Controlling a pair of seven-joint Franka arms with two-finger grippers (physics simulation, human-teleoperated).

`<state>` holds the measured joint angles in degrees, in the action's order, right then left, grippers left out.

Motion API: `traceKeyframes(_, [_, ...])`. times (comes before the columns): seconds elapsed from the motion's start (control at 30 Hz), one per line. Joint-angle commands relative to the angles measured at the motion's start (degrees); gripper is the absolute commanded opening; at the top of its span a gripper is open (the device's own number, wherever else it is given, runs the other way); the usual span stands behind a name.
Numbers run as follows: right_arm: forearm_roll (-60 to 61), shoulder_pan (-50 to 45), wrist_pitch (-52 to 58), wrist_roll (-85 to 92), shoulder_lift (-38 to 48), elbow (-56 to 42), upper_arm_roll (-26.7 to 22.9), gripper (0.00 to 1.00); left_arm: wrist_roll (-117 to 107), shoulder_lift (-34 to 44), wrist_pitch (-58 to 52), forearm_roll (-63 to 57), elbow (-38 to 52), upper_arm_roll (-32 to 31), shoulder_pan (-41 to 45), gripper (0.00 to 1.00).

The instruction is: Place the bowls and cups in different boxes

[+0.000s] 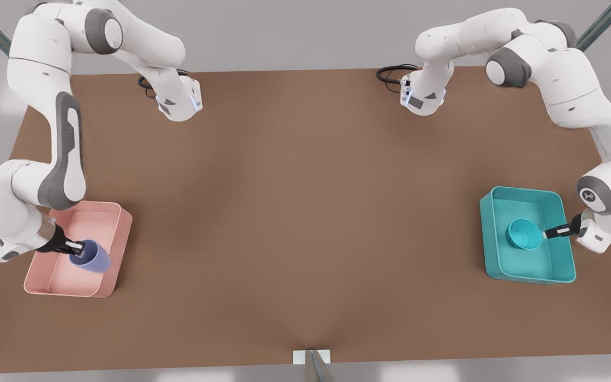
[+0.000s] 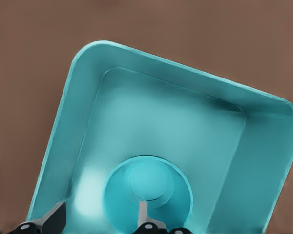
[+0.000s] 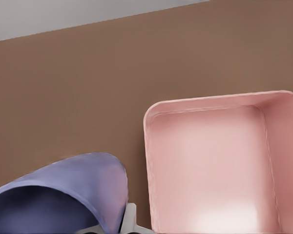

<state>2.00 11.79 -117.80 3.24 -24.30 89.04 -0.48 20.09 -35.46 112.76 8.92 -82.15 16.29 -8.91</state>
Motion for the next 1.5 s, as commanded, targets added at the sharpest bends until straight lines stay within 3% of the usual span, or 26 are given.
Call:
traceKeyframes(0.0, [-2.35,0.52,5.82,23.22,-0.93,-1.15,-1.54,0.21,-5.22,5.57,-15.28,-8.21,0.06,-1.69,3.55,1.0])
traceKeyframes(0.07, [-2.35,1.57,5.74,23.92,-5.76,-3.26,-2.86,0.21,-8.31,15.59,-26.45,-11.91,0.32,-9.87,9.35,1.0])
traceKeyframes(0.2, [-2.44,4.38,3.19,23.92,-13.32,-5.72,-2.95,0.21,-16.04,21.58,-30.4,-15.86,0.93,-18.66,13.13,1.0])
traceKeyframes(0.27, [-2.35,4.91,1.08,23.92,-15.61,-5.72,-2.95,0.21,-16.31,21.31,-34.45,-15.6,4.98,-19.46,12.96,1.0])
traceKeyframes(0.5, [-1.3,5.09,-2.53,23.66,-19.47,-5.54,-2.86,0.21,-15.78,21.49,-36.12,-15.51,5.33,-19.28,12.52,1.0])
traceKeyframes(0.53, [-1.38,5.09,-2.44,23.66,-19.47,-5.45,-2.77,0.29,-15.69,21.57,-36.21,-15.34,5.33,-19.28,12.52,1.0])
traceKeyframes(0.57, [-1.47,5.35,-2.35,23.66,-19.47,-5.28,-2.69,1.0,-15.69,21.66,-36.3,-15.34,5.33,-19.28,12.52,1.0])
traceKeyframes(0.73, [-1.56,5.52,3.97,24.19,-15.61,-5.1,-1.98,1.0,-15.69,21.58,-36.21,-15.34,5.33,-19.19,12.43,1.0])
traceKeyframes(0.9, [1.78,3.42,20.67,23.84,-4.27,-5.19,-1.1,1.0,-15.69,21.58,-36.38,-15.42,5.33,-19.28,12.43,1.0])
traceKeyframes(1.0, [2.48,-2.29,26.56,3.01,-0.67,-8.53,-1.19,1.0,-15.78,21.66,-36.38,-15.51,5.33,-19.37,12.43,1.0])
traceKeyframes(1.17, [-1.21,-5.81,30.43,-0.42,15.51,-0.97,-1.1,1.0,-15.78,21.58,-36.3,-15.6,5.33,-19.28,12.43,1.0])
traceKeyframes(1.47, [-0.94,-6.78,30.34,-2.27,15.95,-0.88,-1.1,1.0,-15.69,21.58,-36.3,-15.78,5.33,-19.28,12.43,1.0])
